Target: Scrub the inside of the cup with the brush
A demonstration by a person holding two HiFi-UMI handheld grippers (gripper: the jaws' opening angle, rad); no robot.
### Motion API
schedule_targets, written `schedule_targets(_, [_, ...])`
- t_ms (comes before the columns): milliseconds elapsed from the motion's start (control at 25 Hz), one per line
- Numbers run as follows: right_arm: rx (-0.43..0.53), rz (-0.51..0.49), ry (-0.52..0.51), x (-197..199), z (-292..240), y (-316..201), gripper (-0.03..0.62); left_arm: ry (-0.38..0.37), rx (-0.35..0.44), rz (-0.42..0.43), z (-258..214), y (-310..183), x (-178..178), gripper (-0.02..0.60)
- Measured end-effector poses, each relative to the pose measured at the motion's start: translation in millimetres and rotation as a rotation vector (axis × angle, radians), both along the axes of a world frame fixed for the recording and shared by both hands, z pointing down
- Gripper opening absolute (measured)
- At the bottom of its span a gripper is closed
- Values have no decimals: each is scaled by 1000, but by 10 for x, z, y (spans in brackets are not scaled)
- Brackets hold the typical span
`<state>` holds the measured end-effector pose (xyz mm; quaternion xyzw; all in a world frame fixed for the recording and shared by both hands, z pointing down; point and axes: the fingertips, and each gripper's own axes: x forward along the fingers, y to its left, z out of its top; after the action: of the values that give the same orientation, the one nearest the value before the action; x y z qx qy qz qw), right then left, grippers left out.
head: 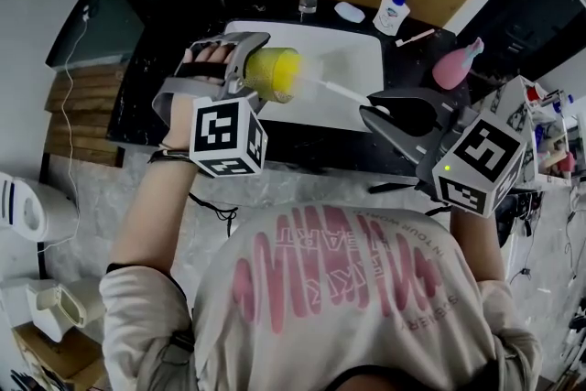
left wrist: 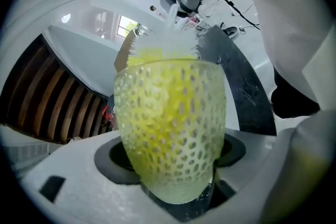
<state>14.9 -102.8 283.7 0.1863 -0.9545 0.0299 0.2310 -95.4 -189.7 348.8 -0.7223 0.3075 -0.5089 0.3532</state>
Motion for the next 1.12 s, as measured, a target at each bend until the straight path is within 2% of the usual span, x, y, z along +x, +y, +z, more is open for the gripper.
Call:
schedule_targets(160, [-3, -35, -15, -44, -102, 70, 46, -30, 23, -22, -26, -18, -36, 367])
schedule_targets(440, [40, -72, 44, -84, -125, 154, 48, -45, 34, -59, -65, -64, -14, 367])
schedule_targets(520, [40, -75, 61, -75, -93, 168, 48, -26, 24, -63, -71, -56, 6, 367])
schedule_targets(680, [15, -69, 79, -34, -26, 179, 47, 60, -9, -57, -120, -11, 63, 367])
schedule_targets(1000, [-26, -34, 79, 71, 80, 109, 44, 96, -33, -43, -129, 49, 90, 367])
schedule_targets(1120, [-39, -41, 70, 114, 97, 89, 44, 111, -57, 9, -133, 125, 153, 365])
